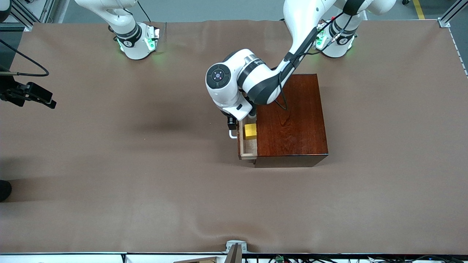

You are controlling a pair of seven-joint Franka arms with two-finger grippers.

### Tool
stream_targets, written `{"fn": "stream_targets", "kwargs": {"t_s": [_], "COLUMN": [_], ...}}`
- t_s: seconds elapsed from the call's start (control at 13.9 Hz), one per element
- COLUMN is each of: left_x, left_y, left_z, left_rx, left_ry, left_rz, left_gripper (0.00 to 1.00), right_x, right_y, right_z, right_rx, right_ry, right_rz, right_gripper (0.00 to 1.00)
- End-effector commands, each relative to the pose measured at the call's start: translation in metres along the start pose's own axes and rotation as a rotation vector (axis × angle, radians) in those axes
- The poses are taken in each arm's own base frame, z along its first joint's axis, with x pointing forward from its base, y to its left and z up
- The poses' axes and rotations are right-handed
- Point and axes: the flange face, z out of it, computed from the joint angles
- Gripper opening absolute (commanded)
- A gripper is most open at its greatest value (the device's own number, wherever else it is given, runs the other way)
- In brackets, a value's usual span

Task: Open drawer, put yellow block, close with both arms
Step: 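Push the drawer shut into the box with the left gripper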

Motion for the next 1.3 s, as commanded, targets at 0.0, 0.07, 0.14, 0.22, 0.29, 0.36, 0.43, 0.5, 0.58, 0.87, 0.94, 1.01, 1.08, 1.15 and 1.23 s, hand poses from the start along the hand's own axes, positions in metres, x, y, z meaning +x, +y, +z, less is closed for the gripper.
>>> {"fn": "stream_targets", "kwargs": {"t_s": [0.0,0.07,0.14,0.22,0.29,0.36,0.43,0.5,0.58,0.87,0.94,1.01,1.08,1.15,1.23], "left_x": [0.031,0.036,0.041,0.046,0.05,0.052,0.058,0.061,0.06,0.049,0.043,0.035,0.033,0.033,0.035], "left_y": [0.014,0.015,0.015,0.015,0.015,0.014,0.017,0.018,0.018,0.012,0.006,-0.001,-0.004,-0.004,-0.005], "left_z": [0.005,0.008,0.011,0.015,0.018,0.023,0.024,0.023,0.022,0.01,0.007,-0.008,-0.02,-0.036,-0.052], "left_rx": [0.054,0.072,0.091,0.105,0.119,0.136,0.145,0.148,0.146,0.125,0.121,0.096,0.078,0.057,0.034], "left_ry": [0.093,0.12,0.145,0.167,0.186,0.206,0.221,0.223,0.223,0.193,0.187,0.167,0.146,0.122,0.095], "left_rz": [-0.036,-0.043,-0.047,-0.056,-0.06,-0.065,-0.09,-0.101,-0.101,-0.102,-0.087,-0.073,-0.067,-0.064,-0.06], "left_gripper": [1.0,1.0,1.0,1.0,1.0,1.0,1.0,1.0,1.0,1.0,1.0,1.0,1.0,1.0,1.0], "right_x": [-0.006,-0.007,-0.007,-0.007,-0.007,-0.007,-0.007,-0.007,-0.007,-0.007,-0.007,-0.007,-0.007,-0.007,-0.007], "right_y": [0.002,0.002,0.002,0.002,0.002,0.002,0.002,0.002,0.002,0.002,0.001,0.002,0.002,0.001,0.001], "right_z": [-0.007,-0.007,-0.007,-0.007,-0.007,-0.007,-0.007,-0.007,-0.007,-0.006,-0.006,-0.006,-0.006,-0.007,-0.007], "right_rx": [-0.008,-0.008,-0.008,-0.01,-0.008,-0.008,-0.01,-0.008,-0.008,-0.008,-0.008,-0.008,-0.008,-0.008,-0.01], "right_ry": [0.011,0.011,0.009,0.009,0.009,0.009,0.009,0.009,0.009,0.006,0.006,0.007,0.007,0.009,0.009], "right_rz": [-0.003,-0.004,-0.004,-0.004,-0.004,-0.004,-0.004,-0.004,-0.003,-0.003,-0.004,-0.003,-0.003,-0.004,-0.004], "right_gripper": [1.0,1.0,1.0,1.0,1.0,1.0,1.0,1.0,1.0,1.0,1.0,1.0,1.0,1.0,1.0]}}
